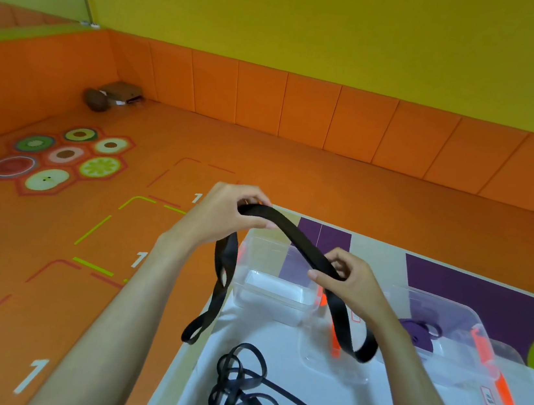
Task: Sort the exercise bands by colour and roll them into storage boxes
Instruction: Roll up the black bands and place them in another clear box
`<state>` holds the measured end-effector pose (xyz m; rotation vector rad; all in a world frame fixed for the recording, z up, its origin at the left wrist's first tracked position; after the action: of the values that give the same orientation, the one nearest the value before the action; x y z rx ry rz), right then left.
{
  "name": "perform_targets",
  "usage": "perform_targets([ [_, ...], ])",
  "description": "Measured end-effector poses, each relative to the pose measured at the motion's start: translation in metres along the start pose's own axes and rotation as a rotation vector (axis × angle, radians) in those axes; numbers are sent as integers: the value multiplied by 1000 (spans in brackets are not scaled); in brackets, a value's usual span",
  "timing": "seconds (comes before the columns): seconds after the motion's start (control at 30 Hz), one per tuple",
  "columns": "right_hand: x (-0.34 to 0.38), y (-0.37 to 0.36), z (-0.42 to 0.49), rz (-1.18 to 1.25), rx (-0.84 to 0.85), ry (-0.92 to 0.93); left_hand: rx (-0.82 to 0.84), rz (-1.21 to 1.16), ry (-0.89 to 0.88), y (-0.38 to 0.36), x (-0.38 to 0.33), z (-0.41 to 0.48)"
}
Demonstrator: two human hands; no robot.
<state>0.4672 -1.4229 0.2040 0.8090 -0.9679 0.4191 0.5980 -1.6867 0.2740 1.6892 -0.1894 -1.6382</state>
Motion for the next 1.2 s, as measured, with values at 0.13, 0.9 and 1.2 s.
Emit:
perform_targets([
  [0.13,-6,-2,-8,90,-90,-12,52,-41,62,-12,22,-4],
  [0.9,17,-10,0,338,-65,-6,328,-184,44,-98,-7,-10],
  [1.2,-30,-5,-38,8,244,-159,270,-61,93,-62,6,-2],
])
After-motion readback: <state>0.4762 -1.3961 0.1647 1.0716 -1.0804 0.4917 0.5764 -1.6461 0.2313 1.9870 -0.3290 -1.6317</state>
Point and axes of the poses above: each hand's wrist, its own z-axis towards the middle knuckle, its own y-axis out of the back of the hand, x = y × z, the point moved 1 cm from there along z, towards the middle knuckle, and after that the axes turned 15 degrees about y, right-handed, at the moved point
